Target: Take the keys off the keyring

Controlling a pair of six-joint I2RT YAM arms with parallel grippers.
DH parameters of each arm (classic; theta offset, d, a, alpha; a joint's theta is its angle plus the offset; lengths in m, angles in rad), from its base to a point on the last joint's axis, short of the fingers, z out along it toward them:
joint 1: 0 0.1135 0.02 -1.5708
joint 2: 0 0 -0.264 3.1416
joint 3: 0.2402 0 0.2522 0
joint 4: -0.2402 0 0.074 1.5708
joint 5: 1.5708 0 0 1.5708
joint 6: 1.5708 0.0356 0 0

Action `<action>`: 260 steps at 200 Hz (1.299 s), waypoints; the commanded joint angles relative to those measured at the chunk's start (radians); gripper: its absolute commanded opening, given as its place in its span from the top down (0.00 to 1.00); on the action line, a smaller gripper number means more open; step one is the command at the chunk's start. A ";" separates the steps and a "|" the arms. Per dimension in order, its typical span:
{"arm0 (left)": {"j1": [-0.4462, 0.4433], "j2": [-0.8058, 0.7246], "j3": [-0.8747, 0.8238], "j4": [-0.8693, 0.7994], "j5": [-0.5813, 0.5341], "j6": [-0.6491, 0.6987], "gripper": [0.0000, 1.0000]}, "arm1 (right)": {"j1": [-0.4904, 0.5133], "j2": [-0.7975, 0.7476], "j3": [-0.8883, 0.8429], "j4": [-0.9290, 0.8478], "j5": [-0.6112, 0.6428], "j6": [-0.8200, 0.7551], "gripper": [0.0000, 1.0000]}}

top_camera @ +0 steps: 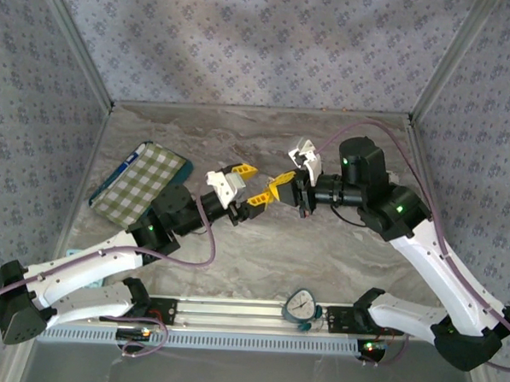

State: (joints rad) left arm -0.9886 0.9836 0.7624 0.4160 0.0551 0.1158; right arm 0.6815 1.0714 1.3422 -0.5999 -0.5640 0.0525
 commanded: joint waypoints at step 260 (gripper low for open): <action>-0.041 0.018 0.005 0.105 -0.055 0.046 1.00 | 0.011 -0.031 0.003 -0.011 0.003 0.000 1.00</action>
State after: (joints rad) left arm -1.0233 1.0294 0.7650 0.4305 0.0055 0.1493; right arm 0.7082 1.0603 1.3453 -0.6151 -0.5465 0.0372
